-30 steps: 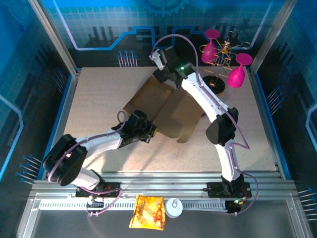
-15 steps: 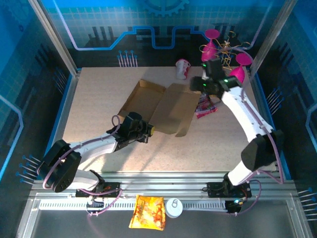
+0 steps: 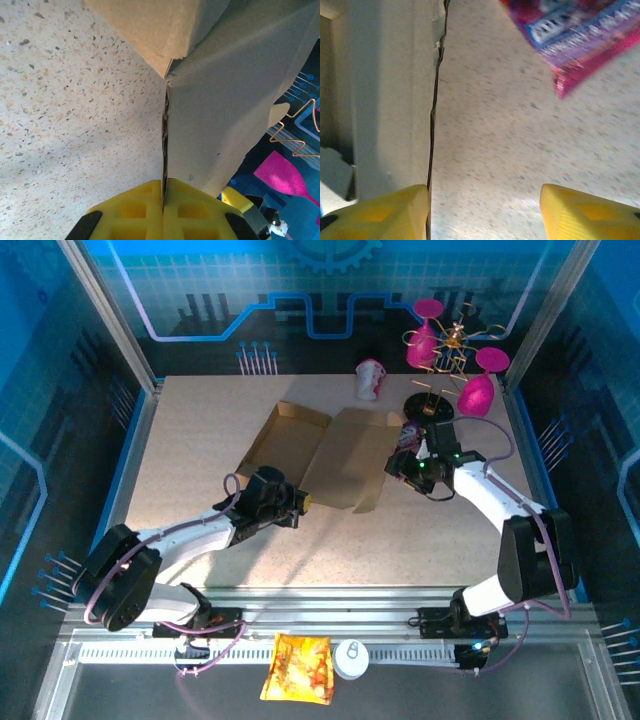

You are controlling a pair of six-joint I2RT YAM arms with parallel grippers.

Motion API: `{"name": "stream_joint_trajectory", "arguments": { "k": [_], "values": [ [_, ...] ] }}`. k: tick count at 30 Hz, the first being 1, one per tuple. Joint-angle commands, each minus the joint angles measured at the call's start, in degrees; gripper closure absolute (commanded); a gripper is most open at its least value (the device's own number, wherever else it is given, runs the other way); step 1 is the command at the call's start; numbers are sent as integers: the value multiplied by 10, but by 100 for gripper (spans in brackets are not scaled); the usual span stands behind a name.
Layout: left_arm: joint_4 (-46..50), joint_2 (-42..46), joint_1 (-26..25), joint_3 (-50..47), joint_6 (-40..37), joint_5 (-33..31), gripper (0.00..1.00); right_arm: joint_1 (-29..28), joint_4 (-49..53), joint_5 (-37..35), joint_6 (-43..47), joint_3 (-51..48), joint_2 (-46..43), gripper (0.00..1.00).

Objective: Fold the paper box

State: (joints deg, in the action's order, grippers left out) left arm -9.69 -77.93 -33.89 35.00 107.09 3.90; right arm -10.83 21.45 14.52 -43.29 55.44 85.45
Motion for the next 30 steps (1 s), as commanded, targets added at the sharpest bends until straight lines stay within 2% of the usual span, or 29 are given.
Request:
{"name": "stream_joint_trajectory", "arguments": {
  "k": [1, 3, 6, 8, 11, 19, 23, 26, 30],
  "values": [
    [-9, 10, 4, -2, 6, 14, 100, -16, -80, 60, -15, 7, 24, 40],
    [-4, 9, 3, 1, 3, 17, 100, -26, -87, 59, -18, 11, 38, 44],
    [0, 10, 4, 3, 1, 20, 100, -40, -86, 47, -19, 25, 53, 54],
    [5, 13, 3, 4, 0, 20, 100, -44, -69, 32, -14, 41, 58, 56],
    [10, 17, 3, 3, -1, 19, 100, -46, -42, -7, -8, 51, 40, 53],
    [15, 23, 5, 0, -1, 12, 100, -32, -31, -32, -24, 29, -42, 44],
    [12, 21, 6, 1, 0, 14, 100, -19, -81, 5, -37, -10, -43, 37],
    [12, 19, 6, 3, 0, 15, 100, -19, -99, 47, -39, -16, -4, 37],
    [12, 16, 6, 5, -2, 19, 100, -26, -131, 59, -47, -22, 15, 38]
  ]
}}
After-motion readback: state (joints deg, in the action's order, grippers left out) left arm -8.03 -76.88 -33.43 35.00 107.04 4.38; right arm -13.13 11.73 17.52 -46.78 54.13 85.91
